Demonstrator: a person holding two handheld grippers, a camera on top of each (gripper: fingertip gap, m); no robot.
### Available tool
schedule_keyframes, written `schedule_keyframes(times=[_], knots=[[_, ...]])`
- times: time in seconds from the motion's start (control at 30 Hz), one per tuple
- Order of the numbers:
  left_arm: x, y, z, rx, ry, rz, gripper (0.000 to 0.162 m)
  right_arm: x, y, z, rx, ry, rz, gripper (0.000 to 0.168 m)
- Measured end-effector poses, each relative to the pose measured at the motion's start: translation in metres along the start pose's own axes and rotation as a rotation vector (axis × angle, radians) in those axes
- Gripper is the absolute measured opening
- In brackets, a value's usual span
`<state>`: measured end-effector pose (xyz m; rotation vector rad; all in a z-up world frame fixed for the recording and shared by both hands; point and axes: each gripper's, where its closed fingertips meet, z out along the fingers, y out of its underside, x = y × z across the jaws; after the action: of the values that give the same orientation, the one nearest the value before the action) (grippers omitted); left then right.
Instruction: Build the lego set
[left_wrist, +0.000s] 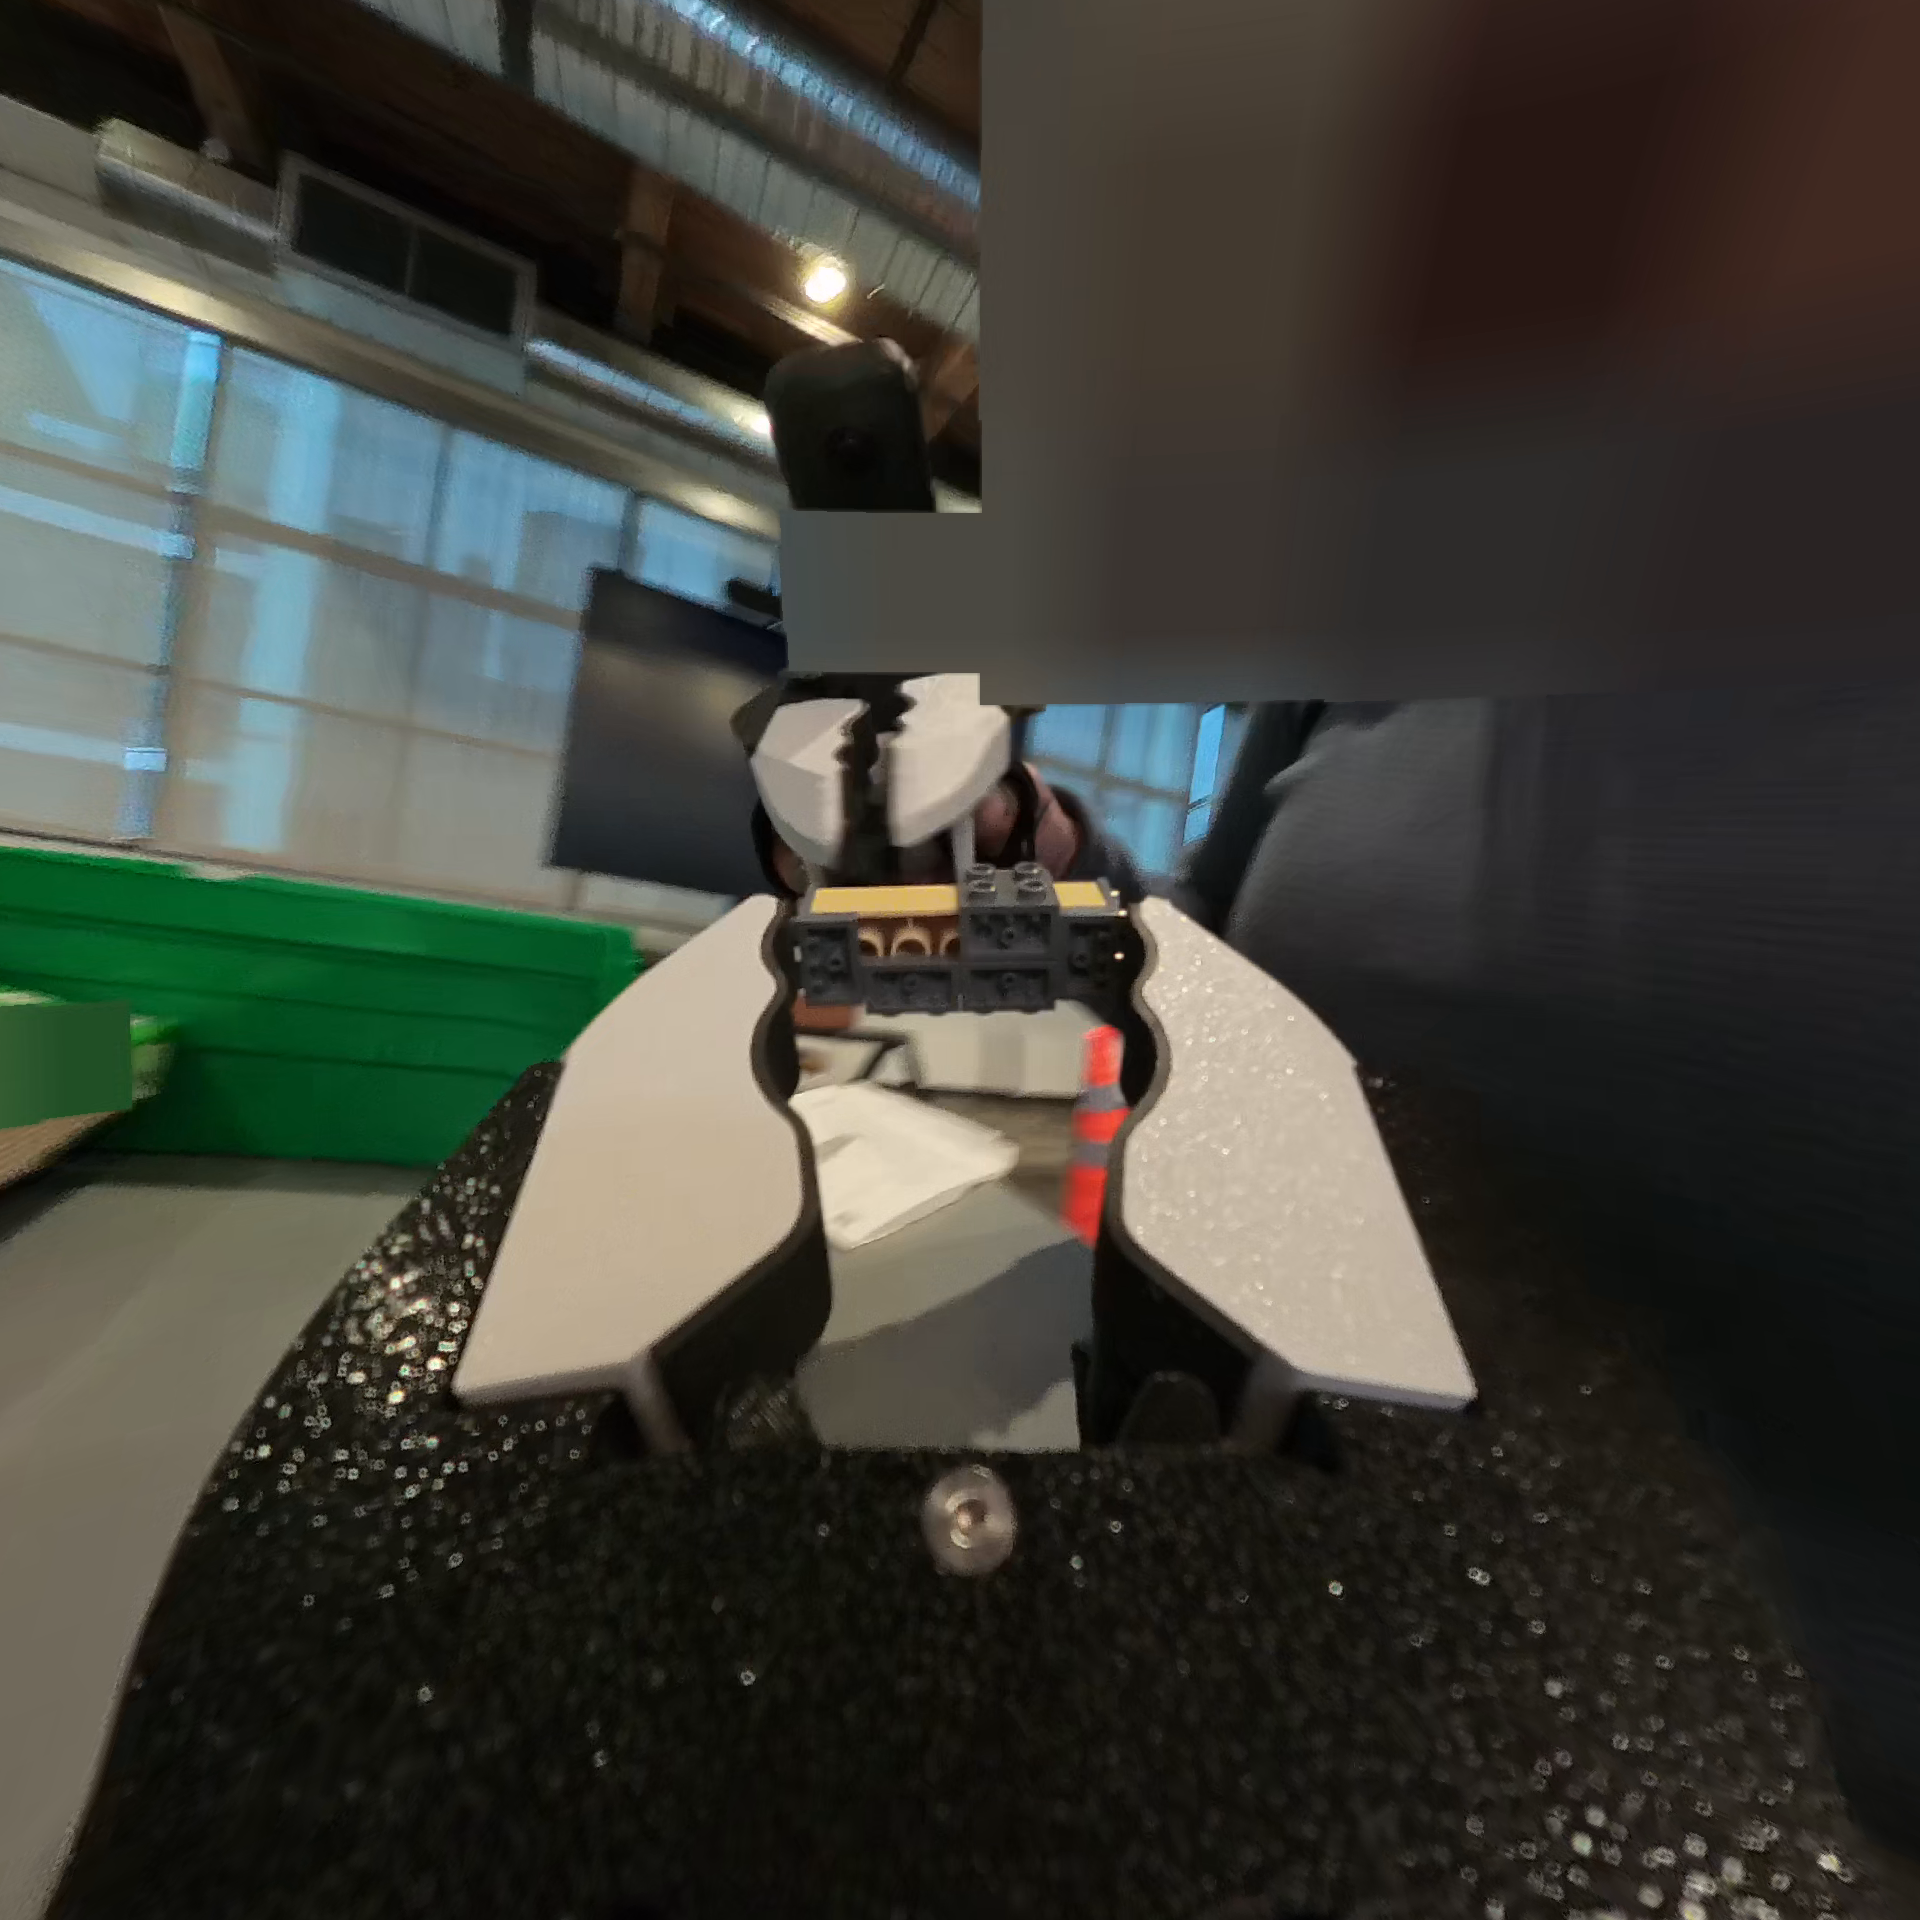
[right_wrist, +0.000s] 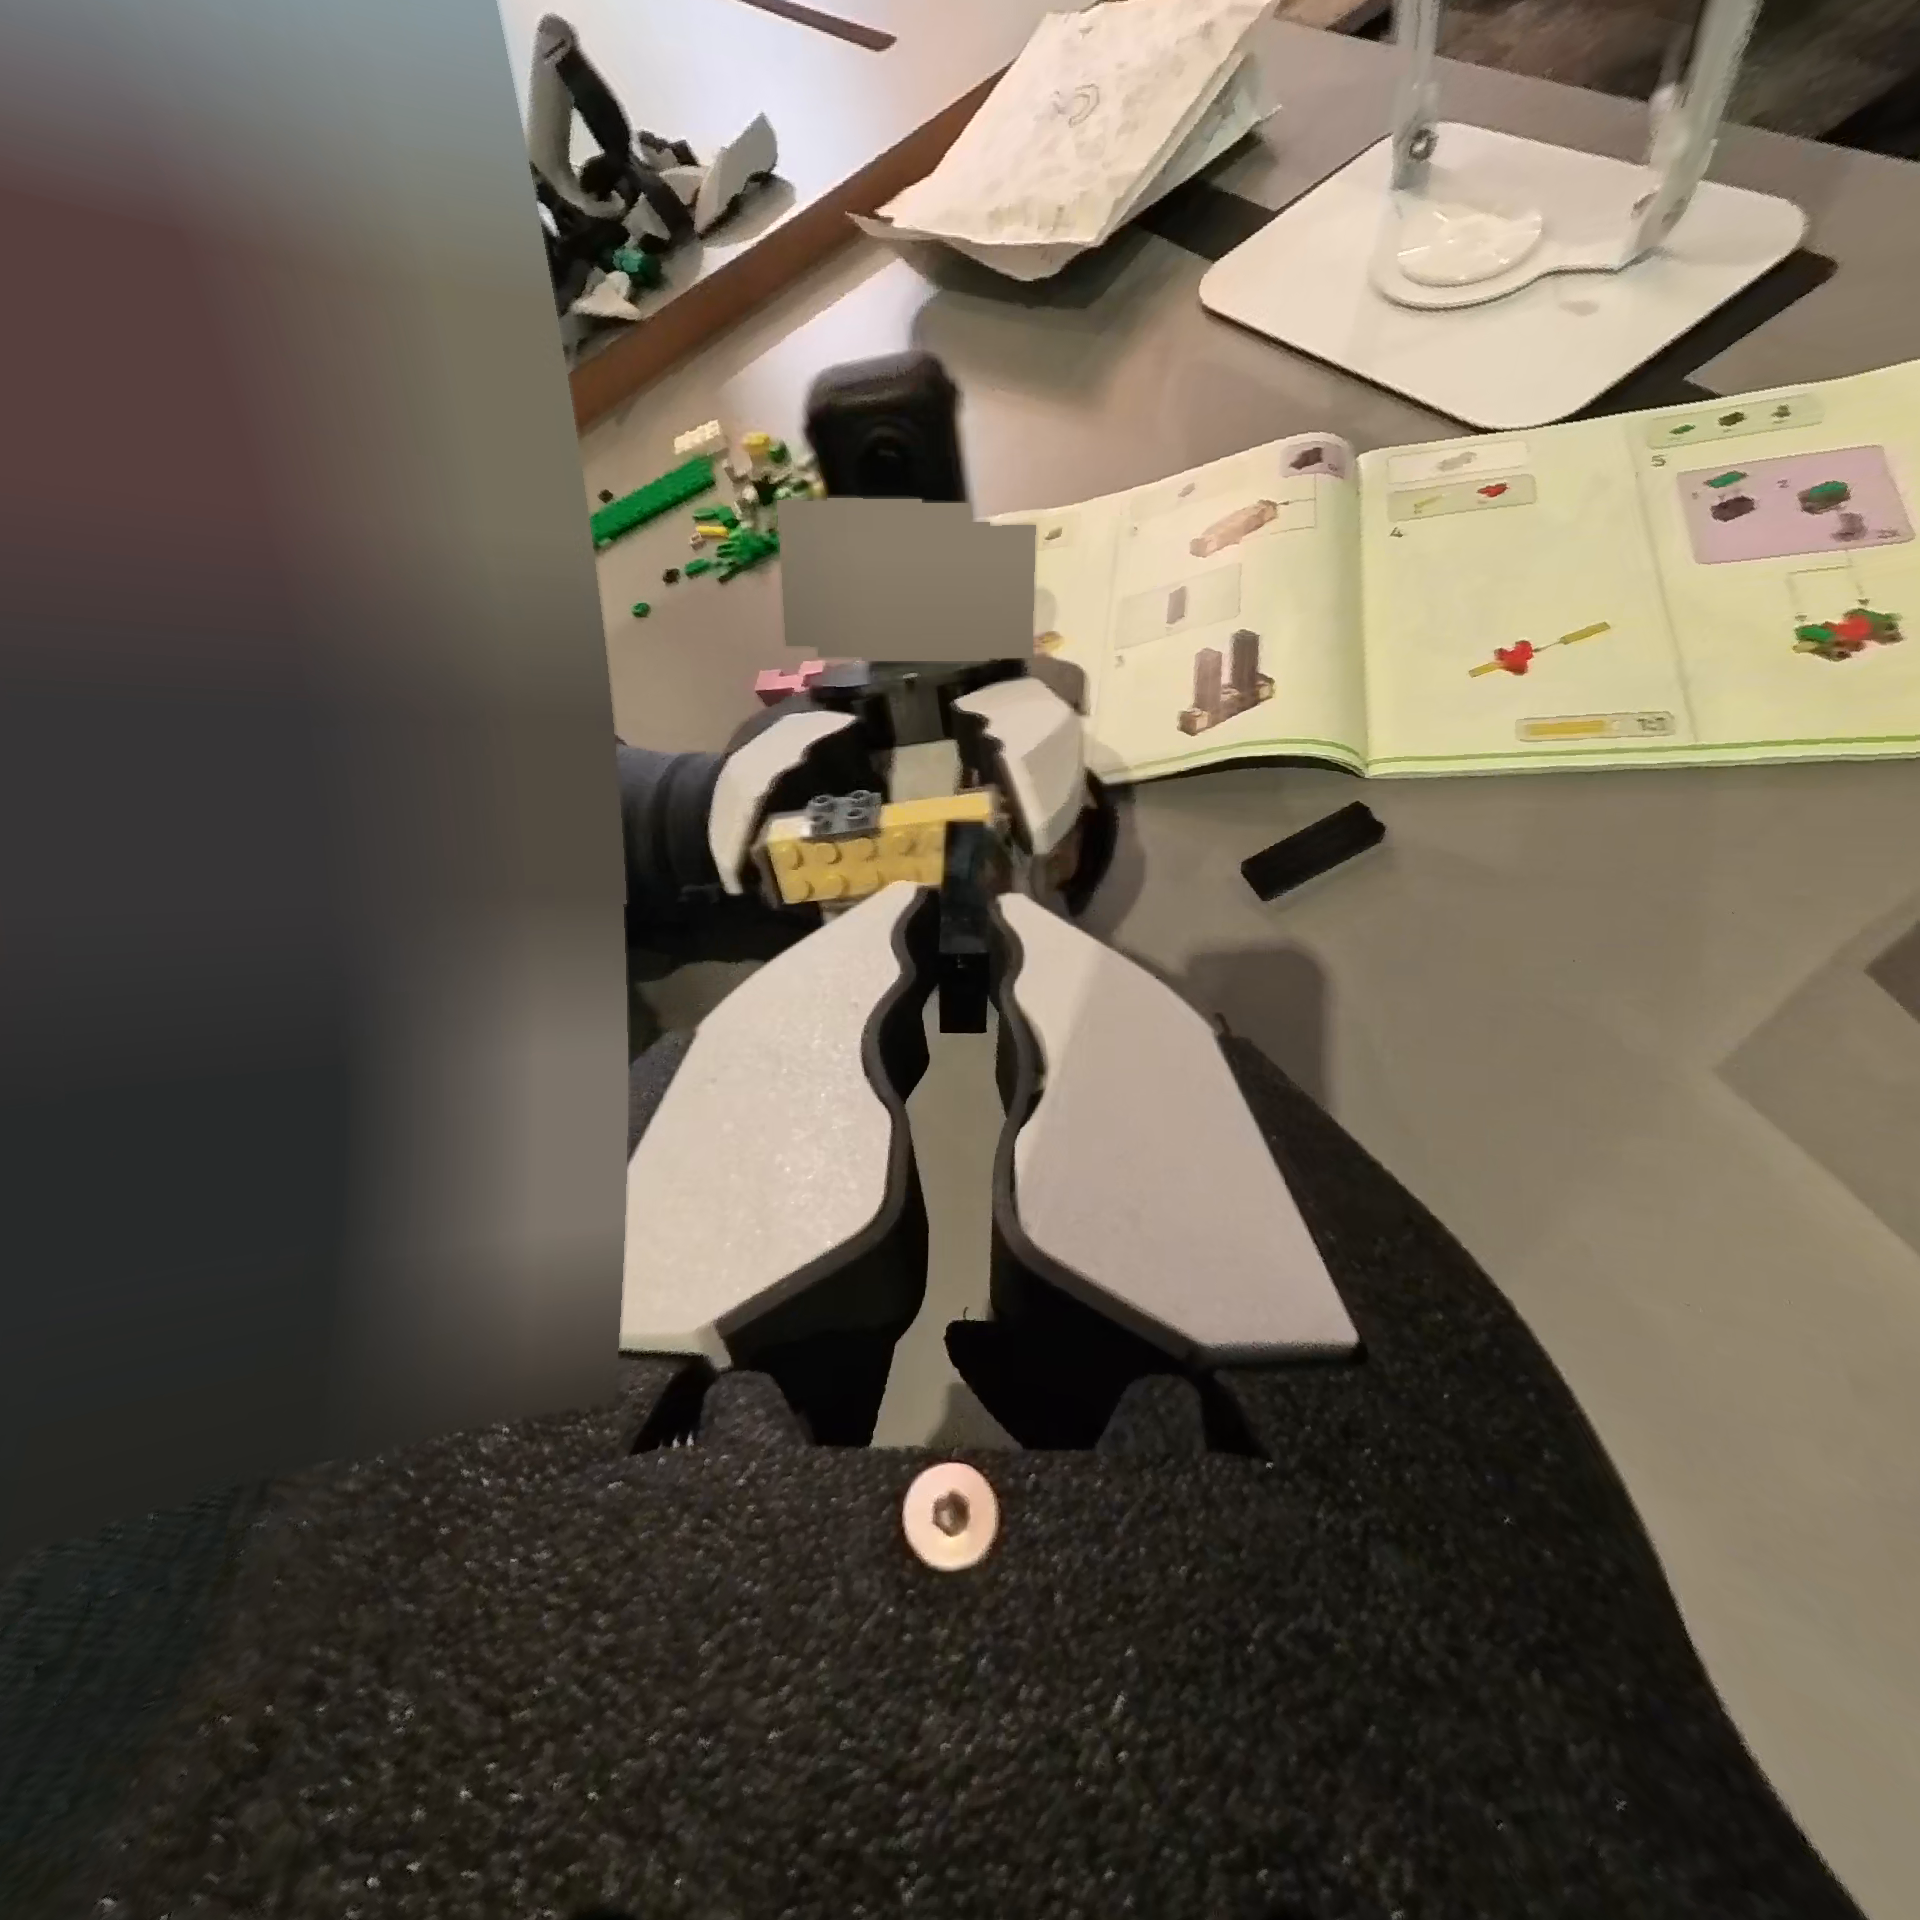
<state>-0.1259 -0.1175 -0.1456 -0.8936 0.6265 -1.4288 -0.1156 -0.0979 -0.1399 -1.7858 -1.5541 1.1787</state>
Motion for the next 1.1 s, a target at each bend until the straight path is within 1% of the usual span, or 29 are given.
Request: schedule_keyframes(times=[0.03,0.07,0.13,0.23,0.3,0.43,0.53,0.7,0.77,0.83,1.1], knots=[[-0.003,0.0,-0.001,-0.01,-0.026,0.024,0.06,0.009,0.002,-0.002,0.002,0.029,0.0,0.008],[-0.007,0.0,-0.003,-0.023,-0.06,0.053,0.06,0.023,0.009,-0.003,-0.019,0.077,0.001,0.008],[-0.017,0.002,-0.007,-0.076,-0.15,0.13,0.06,0.055,0.038,-0.001,-0.118,0.166,0.025,0.008],[-0.037,0.004,-0.017,-0.165,-0.332,0.286,0.06,0.08,0.078,0.01,-0.214,0.205,0.065,0.008],[-0.05,0.005,-0.025,-0.228,-0.451,0.373,0.06,0.091,0.098,0.016,-0.281,0.249,0.027,0.008],[-0.069,0.006,-0.039,-0.336,-0.646,0.515,0.06,0.106,0.119,0.024,-0.379,0.349,-0.106,0.008],[-0.08,0.008,-0.048,-0.427,-0.757,0.592,0.06,0.109,0.118,0.026,-0.382,0.391,-0.192,0.008],[-0.085,0.015,-0.05,-0.506,-0.802,0.646,0.06,0.107,0.119,0.027,-0.396,0.393,-0.28,0.008],[-0.085,0.015,-0.05,-0.507,-0.804,0.647,0.06,0.103,0.121,0.028,-0.398,0.369,-0.274,0.01],[-0.085,0.014,-0.051,-0.5,-0.804,0.644,0.06,0.101,0.124,0.029,-0.412,0.351,-0.252,0.02],[-0.082,0.011,-0.05,-0.466,-0.784,0.632,0.06,0.094,0.116,0.022,-0.388,0.352,-0.265,0.021]])
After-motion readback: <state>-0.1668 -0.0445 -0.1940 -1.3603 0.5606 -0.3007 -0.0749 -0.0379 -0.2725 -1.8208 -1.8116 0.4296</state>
